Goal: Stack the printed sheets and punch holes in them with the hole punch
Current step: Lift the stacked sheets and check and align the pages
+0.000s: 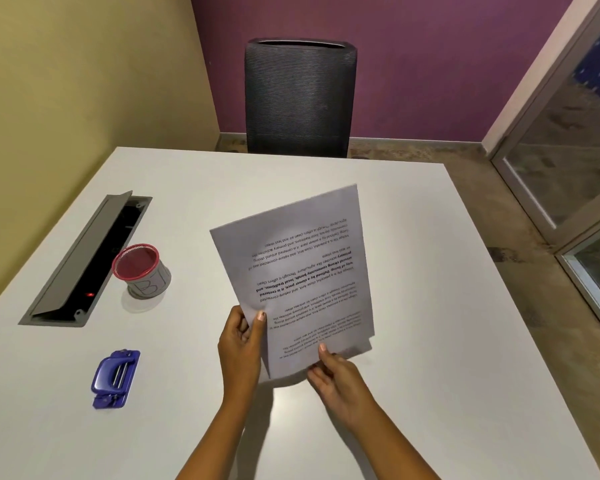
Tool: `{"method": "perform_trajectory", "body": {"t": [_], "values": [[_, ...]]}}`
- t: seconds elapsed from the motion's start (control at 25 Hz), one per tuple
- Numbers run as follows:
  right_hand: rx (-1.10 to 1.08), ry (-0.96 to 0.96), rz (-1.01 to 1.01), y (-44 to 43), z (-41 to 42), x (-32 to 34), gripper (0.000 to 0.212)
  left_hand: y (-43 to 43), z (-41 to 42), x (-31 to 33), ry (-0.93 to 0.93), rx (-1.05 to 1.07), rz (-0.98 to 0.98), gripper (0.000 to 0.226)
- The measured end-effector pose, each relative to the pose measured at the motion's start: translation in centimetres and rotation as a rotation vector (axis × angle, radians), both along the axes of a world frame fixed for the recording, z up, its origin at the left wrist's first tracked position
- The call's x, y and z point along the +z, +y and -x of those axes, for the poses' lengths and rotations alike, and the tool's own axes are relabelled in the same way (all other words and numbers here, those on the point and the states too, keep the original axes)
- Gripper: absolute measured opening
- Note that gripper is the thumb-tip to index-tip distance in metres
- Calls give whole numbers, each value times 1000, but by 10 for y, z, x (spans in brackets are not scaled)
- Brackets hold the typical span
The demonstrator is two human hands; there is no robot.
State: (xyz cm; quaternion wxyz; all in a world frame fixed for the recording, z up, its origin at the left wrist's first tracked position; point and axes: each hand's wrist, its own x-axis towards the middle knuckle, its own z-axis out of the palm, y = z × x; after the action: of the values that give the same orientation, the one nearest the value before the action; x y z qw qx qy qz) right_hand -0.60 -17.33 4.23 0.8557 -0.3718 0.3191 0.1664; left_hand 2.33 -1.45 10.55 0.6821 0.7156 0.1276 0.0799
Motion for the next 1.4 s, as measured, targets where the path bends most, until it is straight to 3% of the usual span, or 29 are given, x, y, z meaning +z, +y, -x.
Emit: {"method": "perform_trajectory", "body": {"t": [0.08, 0.28, 0.4, 0.52, 0.68, 0.8, 0.84, 1.04, 1.28, 1.4], "values": [[-36, -20, -17, 3, -6, -5, 41, 0, 3, -3, 14, 26, 16, 19], [-63, -86, 467, -6, -17, 6, 20, 11, 10, -15, 50, 69, 148, 30], [-101, -167, 626, -23, -23, 22, 19, 29, 12, -18, 46, 139, 192, 10], [-94, -246, 785, -47, -23, 33, 20, 55, 6, -19, 57, 243, 147, 5], [-55, -337, 877, -70, -21, 44, 18, 82, -6, -14, 27, 115, -77, 16], [-43, -373, 953, -73, -25, 48, 18, 81, -16, -13, 39, -24, -266, 2], [-53, -382, 972, -72, -26, 47, 19, 77, -18, -14, 30, -21, -310, 8], [-116, -372, 965, -70, -29, 28, 12, 55, -18, -15, -32, 76, -305, 18], [-57, -284, 952, -71, -20, -2, 9, 44, -5, -41, 105, 92, -198, 13], [-64, -290, 966, -71, -22, -2, 11, 43, -5, -39, 76, 91, -213, 20]]}}
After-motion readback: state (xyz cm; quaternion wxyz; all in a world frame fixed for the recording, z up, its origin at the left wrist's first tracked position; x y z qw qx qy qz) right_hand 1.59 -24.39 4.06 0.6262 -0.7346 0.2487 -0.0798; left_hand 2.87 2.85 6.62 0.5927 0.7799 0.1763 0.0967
